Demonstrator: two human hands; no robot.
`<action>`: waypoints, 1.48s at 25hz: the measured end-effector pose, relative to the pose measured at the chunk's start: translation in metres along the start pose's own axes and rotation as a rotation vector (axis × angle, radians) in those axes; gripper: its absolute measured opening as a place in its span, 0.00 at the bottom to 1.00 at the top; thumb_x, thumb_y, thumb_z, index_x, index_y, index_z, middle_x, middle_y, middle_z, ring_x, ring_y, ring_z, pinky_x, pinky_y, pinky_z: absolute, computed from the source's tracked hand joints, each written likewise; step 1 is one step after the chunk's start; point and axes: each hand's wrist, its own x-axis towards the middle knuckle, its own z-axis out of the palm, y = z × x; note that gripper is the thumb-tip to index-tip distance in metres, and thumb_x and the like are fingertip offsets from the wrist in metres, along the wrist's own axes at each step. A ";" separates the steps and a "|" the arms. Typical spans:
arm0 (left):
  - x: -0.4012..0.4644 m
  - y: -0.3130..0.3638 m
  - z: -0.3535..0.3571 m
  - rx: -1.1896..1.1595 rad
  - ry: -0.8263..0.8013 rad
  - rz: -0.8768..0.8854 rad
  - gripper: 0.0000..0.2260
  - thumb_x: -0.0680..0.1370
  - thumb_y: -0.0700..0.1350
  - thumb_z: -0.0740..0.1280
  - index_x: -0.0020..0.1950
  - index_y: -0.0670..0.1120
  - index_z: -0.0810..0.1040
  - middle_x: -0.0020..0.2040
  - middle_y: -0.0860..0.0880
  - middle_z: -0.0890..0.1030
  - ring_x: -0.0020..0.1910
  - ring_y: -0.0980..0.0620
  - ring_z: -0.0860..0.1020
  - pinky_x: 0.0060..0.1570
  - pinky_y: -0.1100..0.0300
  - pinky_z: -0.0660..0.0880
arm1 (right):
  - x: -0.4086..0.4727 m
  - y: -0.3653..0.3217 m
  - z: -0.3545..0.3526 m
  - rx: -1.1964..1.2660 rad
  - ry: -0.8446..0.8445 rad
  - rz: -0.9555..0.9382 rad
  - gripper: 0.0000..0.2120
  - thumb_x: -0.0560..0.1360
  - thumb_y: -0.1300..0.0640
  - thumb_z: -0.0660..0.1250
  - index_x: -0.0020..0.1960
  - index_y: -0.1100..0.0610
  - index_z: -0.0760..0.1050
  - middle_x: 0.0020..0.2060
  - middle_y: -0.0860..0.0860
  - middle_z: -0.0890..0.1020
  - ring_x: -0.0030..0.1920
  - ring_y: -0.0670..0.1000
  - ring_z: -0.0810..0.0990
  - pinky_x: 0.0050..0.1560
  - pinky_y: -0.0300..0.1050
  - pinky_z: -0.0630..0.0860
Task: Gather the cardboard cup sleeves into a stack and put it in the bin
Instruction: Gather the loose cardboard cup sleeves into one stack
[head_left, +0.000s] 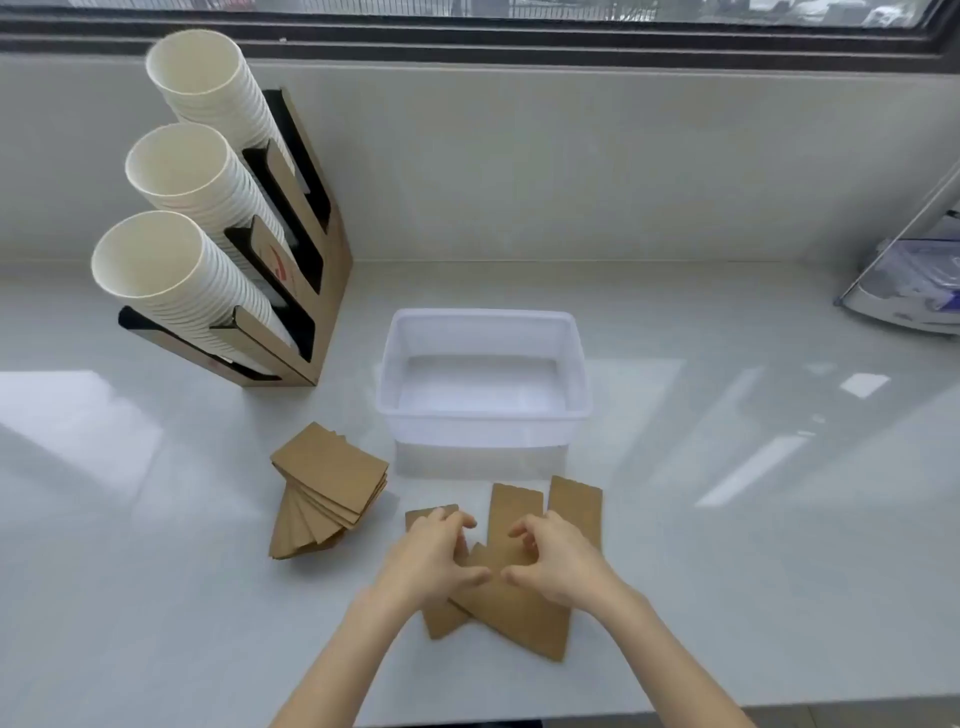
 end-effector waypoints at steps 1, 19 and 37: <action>-0.001 -0.001 0.002 0.026 -0.026 -0.010 0.28 0.69 0.56 0.68 0.66 0.50 0.66 0.60 0.50 0.72 0.61 0.51 0.70 0.59 0.54 0.71 | 0.000 0.000 0.003 -0.039 -0.017 0.014 0.27 0.68 0.46 0.69 0.65 0.51 0.69 0.62 0.52 0.71 0.65 0.52 0.69 0.64 0.48 0.69; 0.001 -0.004 0.007 -0.150 0.034 0.074 0.12 0.70 0.44 0.68 0.46 0.52 0.66 0.39 0.54 0.69 0.39 0.54 0.71 0.41 0.60 0.69 | -0.001 0.002 0.019 0.217 0.075 -0.039 0.09 0.71 0.59 0.66 0.46 0.49 0.67 0.38 0.42 0.73 0.44 0.45 0.74 0.44 0.35 0.70; -0.009 -0.004 -0.016 -1.079 0.226 -0.114 0.07 0.76 0.44 0.63 0.51 0.47 0.78 0.48 0.49 0.81 0.44 0.55 0.79 0.42 0.64 0.76 | 0.012 0.028 -0.003 0.170 0.378 0.344 0.26 0.73 0.49 0.65 0.65 0.61 0.63 0.62 0.59 0.67 0.60 0.58 0.71 0.57 0.48 0.70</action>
